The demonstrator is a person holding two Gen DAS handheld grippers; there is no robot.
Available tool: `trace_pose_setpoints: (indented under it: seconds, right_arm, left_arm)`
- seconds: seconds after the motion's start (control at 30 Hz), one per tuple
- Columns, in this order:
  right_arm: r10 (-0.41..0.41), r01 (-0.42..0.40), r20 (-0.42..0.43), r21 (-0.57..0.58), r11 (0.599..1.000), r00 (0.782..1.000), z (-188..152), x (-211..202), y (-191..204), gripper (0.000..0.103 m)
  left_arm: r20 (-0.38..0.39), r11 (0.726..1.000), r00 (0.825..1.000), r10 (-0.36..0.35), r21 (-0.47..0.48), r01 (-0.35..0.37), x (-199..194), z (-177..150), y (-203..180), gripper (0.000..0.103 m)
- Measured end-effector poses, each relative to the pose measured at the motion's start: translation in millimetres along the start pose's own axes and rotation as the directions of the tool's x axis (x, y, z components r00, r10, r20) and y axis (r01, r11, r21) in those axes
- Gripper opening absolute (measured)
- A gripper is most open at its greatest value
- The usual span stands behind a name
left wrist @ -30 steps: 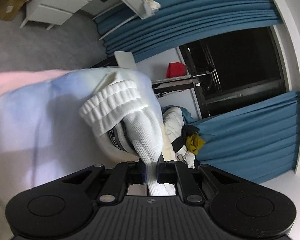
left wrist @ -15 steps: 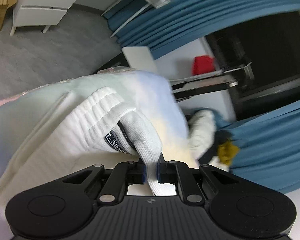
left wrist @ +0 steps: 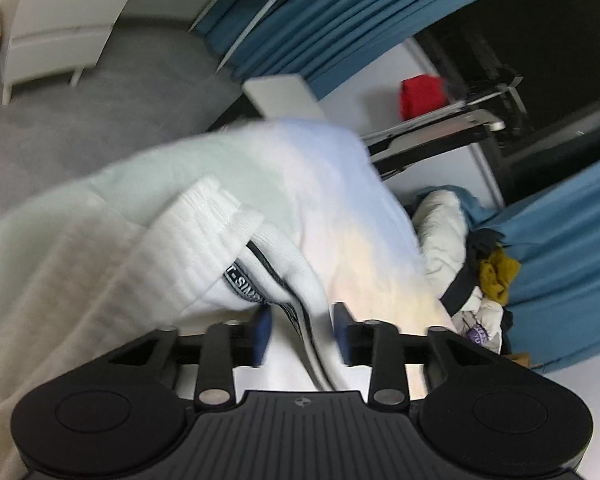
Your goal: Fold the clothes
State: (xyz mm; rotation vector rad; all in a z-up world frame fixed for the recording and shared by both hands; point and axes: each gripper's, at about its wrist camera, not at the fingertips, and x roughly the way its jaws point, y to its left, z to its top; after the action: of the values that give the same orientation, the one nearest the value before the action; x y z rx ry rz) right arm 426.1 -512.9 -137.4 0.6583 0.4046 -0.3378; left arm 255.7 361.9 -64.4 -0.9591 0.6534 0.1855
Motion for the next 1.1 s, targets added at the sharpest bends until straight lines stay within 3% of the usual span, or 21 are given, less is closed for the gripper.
trace_pose_setpoints:
  seconds: [0.03,0.27,0.43,0.53,0.67,0.77,0.93,1.0,1.1]
  right_arm:
    - [0.017,-0.017,0.001,0.017,1.000,1.000,1,-13,-3,0.065]
    - [0.119,-0.123,0.028,0.221,0.968,0.992,-16,-120,-47,0.066]
    - [0.151,-0.121,-0.042,0.411,0.904,0.988,-48,-164,-95,0.066]
    - [0.212,-0.127,-0.121,0.494,0.860,0.970,-57,-167,-114,0.066]
    - [0.239,-0.108,-0.217,0.485,0.868,0.946,-69,-155,-122,0.066]
    - [0.283,-0.138,-0.239,0.487,0.863,0.929,-77,-139,-122,0.066]
    - [0.371,-0.195,-0.258,0.519,0.832,0.892,-84,-112,-117,0.065]
    - [0.397,-0.216,-0.267,0.519,0.827,0.878,-86,-103,-111,0.065]
    - [0.368,-0.202,-0.274,0.486,0.850,0.888,-88,-91,-104,0.059]
  left_arm:
    - [0.016,1.000,1.000,-0.007,-0.002,0.007,-14,-10,1,0.049]
    - [0.131,0.998,0.990,-0.054,-0.010,0.056,-112,-79,11,0.075]
    - [0.099,0.979,0.993,-0.070,-0.183,0.088,-136,-132,40,0.076]
    - [0.052,0.958,0.994,-0.091,-0.267,0.102,-130,-142,55,0.076]
    - [0.031,0.904,0.989,-0.141,-0.403,0.142,-110,-143,76,0.079]
    - [0.056,0.882,0.986,-0.156,-0.441,0.165,-90,-137,84,0.079]
    - [0.094,0.898,0.985,-0.144,-0.405,0.170,-58,-123,83,0.075]
    - [0.097,0.918,0.987,-0.128,-0.366,0.155,-47,-118,81,0.067]
    - [0.115,0.930,0.987,-0.115,-0.337,0.148,-37,-115,79,0.059]
